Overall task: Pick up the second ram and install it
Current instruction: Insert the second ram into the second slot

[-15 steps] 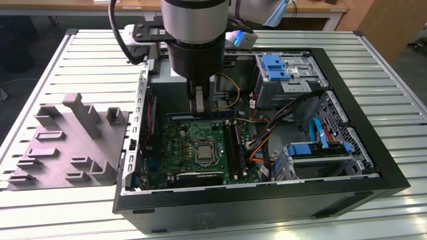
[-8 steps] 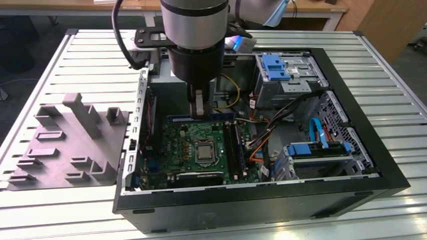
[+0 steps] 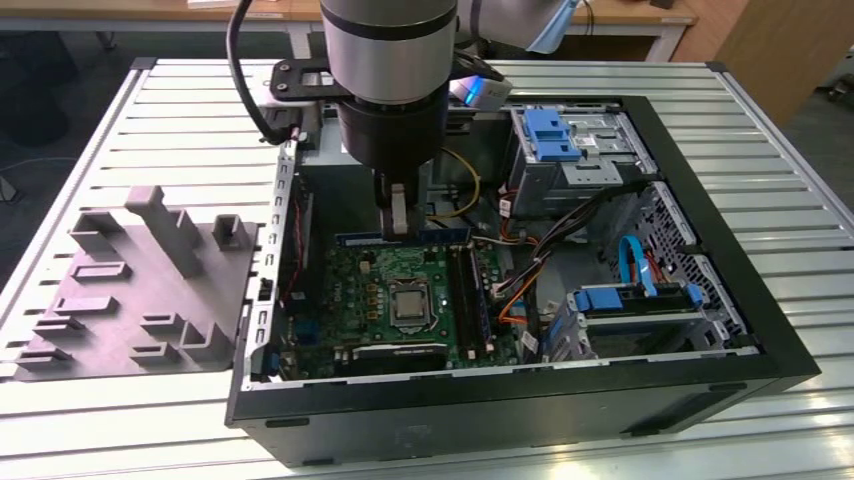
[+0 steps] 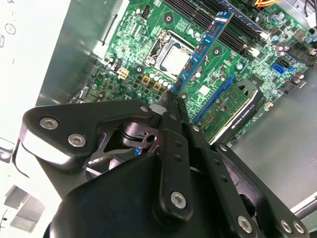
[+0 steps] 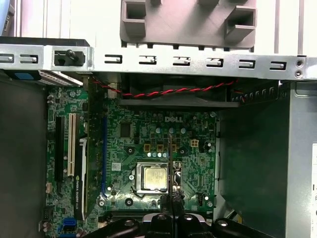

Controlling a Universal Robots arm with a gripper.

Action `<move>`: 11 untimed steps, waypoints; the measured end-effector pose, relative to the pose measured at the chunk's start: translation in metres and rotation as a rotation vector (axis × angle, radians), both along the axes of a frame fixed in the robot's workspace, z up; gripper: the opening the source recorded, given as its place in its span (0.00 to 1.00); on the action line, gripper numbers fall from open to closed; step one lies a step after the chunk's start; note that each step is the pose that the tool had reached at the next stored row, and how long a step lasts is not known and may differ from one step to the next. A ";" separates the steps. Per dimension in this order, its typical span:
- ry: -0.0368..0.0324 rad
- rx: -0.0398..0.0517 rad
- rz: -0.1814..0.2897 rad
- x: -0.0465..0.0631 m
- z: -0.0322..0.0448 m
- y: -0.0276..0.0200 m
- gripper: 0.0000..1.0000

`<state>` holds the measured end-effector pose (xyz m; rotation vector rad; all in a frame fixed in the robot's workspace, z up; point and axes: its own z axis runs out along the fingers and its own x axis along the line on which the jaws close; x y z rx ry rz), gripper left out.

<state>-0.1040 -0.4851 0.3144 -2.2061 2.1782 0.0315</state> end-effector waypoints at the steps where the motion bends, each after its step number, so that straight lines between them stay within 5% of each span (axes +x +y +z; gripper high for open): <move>1: 0.0000 0.0000 0.000 0.000 0.0000 0.0000 0.12; 11: 0.0000 0.0001 -0.030 0.000 -0.0004 0.0000 0.12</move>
